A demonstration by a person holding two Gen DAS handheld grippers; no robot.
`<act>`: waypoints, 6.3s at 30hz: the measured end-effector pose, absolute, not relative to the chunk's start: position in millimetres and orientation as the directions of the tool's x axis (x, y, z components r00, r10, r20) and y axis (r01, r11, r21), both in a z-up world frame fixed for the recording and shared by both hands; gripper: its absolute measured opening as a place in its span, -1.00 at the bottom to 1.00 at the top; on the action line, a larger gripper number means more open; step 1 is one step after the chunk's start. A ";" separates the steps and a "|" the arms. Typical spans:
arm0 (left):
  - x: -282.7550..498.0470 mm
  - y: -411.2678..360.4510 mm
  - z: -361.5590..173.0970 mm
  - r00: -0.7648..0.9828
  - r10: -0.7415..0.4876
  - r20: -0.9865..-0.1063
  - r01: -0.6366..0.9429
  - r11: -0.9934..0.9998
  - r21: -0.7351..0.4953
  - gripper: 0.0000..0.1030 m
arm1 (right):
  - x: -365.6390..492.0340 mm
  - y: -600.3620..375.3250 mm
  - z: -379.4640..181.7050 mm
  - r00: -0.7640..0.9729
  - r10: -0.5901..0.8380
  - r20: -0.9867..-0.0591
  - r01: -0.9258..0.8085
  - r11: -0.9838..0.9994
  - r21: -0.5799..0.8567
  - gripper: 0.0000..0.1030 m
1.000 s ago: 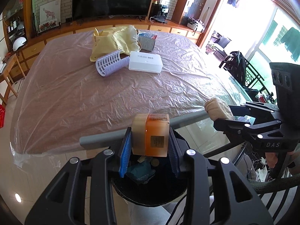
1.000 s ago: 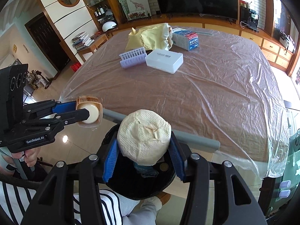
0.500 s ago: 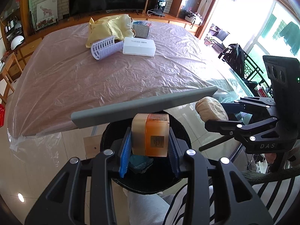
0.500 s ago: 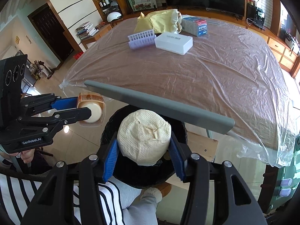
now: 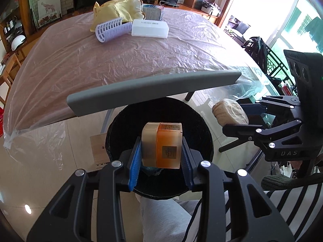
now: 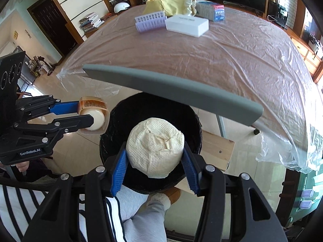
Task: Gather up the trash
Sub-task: 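Carry the tape roll and paper ball with both tools over the bin, then open both tools to drop the tape roll and paper ball into the bin, then move both tools back over the remaining trash on the table, then grasp the lavender hair roller with left tool while right grasps white plastic box, then carry the hair roller and white box with both tools over the bin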
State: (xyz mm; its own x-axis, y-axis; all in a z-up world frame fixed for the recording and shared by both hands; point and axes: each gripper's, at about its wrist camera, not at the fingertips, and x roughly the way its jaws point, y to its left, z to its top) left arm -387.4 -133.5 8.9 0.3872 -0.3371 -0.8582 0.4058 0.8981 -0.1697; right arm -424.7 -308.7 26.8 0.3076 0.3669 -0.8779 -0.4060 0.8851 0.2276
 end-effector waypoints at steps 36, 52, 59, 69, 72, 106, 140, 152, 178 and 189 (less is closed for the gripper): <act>-360.0 -146.4 -61.8 0.308 -0.213 -0.927 0.392 0.917 -0.081 -0.27 | -398.8 -294.7 -34.0 0.246 0.263 -0.933 -0.366 0.916 0.162 -0.03; -347.1 -147.4 -66.6 0.296 -0.198 -0.935 0.405 0.912 -0.065 -0.27 | -394.1 -286.9 -40.0 0.239 0.235 -0.942 -0.361 0.922 0.138 -0.03; -344.0 -147.6 -68.0 0.292 -0.213 -0.932 0.394 0.915 -0.085 -0.25 | -394.0 -288.4 -37.6 0.242 0.232 -0.942 -0.351 0.926 0.138 -0.02; -346.8 -145.7 -48.4 0.338 -0.237 -0.911 0.413 0.907 -0.083 0.34 | -396.6 -302.6 -26.2 0.254 0.256 -0.933 -0.317 0.933 0.170 0.35; -351.0 -143.6 -35.9 0.356 -0.246 -0.902 0.407 0.909 -0.088 0.35 | -401.1 -307.1 -12.4 0.289 0.265 -0.920 -0.320 0.932 0.168 0.37; -211.2 -106.2 46.1 0.578 -0.244 -0.778 0.458 0.887 0.062 0.97 | -246.6 -290.6 63.3 0.544 0.223 -0.809 -0.327 0.944 0.040 0.92; -154.8 -104.0 16.7 0.337 -0.442 -0.831 0.620 0.768 -0.157 -0.02 | -197.6 -266.2 39.6 0.335 0.416 -0.845 -0.585 0.795 0.160 0.31; -149.4 -99.8 16.1 0.350 -0.422 -0.836 0.584 0.796 -0.158 -0.08 | -211.0 -251.5 43.0 0.353 0.402 -0.845 -0.614 0.781 0.115 0.49; -179.2 -103.6 29.0 0.450 -0.343 -0.825 0.469 0.877 -0.109 -0.13 | -224.5 -278.2 47.7 0.394 0.411 -0.822 -0.441 0.869 0.224 0.05; -194.1 -114.1 42.1 0.520 -0.249 -0.817 0.383 0.923 -0.038 -0.13 | -242.4 -291.9 51.1 0.432 0.363 -0.826 -0.377 0.904 0.201 0.05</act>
